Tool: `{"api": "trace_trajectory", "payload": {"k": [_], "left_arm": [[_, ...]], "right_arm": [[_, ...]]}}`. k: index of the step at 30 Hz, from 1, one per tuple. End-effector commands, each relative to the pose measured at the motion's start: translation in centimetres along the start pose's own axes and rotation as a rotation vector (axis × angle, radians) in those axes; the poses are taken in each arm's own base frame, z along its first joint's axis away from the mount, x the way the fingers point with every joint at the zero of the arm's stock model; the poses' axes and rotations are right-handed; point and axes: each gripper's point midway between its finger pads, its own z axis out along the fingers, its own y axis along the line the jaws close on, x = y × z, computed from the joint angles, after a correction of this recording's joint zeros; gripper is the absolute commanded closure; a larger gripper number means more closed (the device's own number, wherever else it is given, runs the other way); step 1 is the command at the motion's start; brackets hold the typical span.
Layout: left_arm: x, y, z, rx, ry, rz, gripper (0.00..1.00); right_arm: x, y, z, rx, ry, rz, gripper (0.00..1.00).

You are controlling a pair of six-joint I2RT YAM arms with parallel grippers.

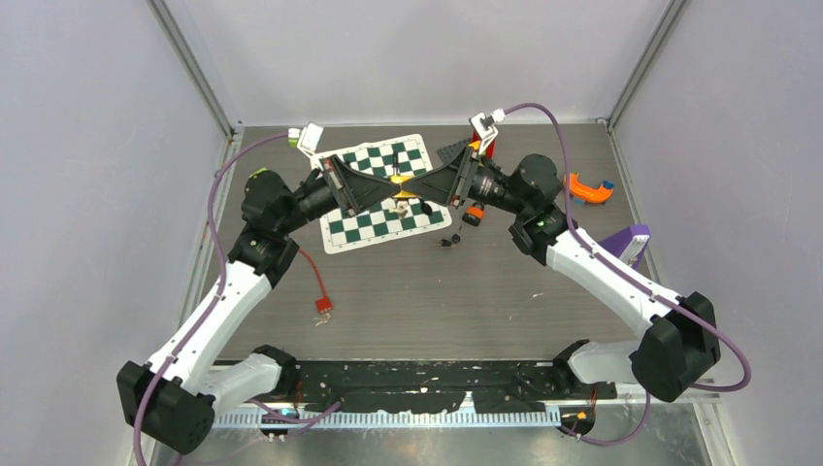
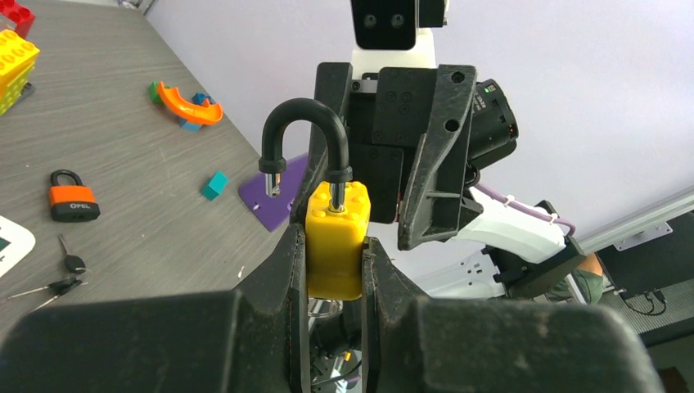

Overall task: Lock with the key
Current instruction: Lock the lock.

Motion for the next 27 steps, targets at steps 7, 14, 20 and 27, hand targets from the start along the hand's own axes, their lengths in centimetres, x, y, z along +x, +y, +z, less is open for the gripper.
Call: {"api": "trace_trajectory", "payload": {"k": [7, 14, 20, 27], "left_arm": [[-1.0, -4.0, -1.2, 0.110, 0.000, 0.066, 1.00], [-0.5, -4.4, -1.6, 0.117, 0.026, 0.072, 1.00], [-0.8, -4.3, -1.7, 0.111, 0.019, 0.072, 1.00], [-0.8, -4.7, -1.5, 0.134, 0.026, 0.069, 1.00]], "right_arm": [[-1.3, 2.6, -0.6, -0.071, -0.022, -0.041, 0.55], [-1.6, 2.8, -0.7, -0.078, -0.031, -0.048, 0.42], [-1.2, 2.8, -0.7, -0.080, 0.004, -0.046, 0.76], [-1.1, 3.4, -0.9, -0.092, 0.018, -0.068, 0.38]]}}
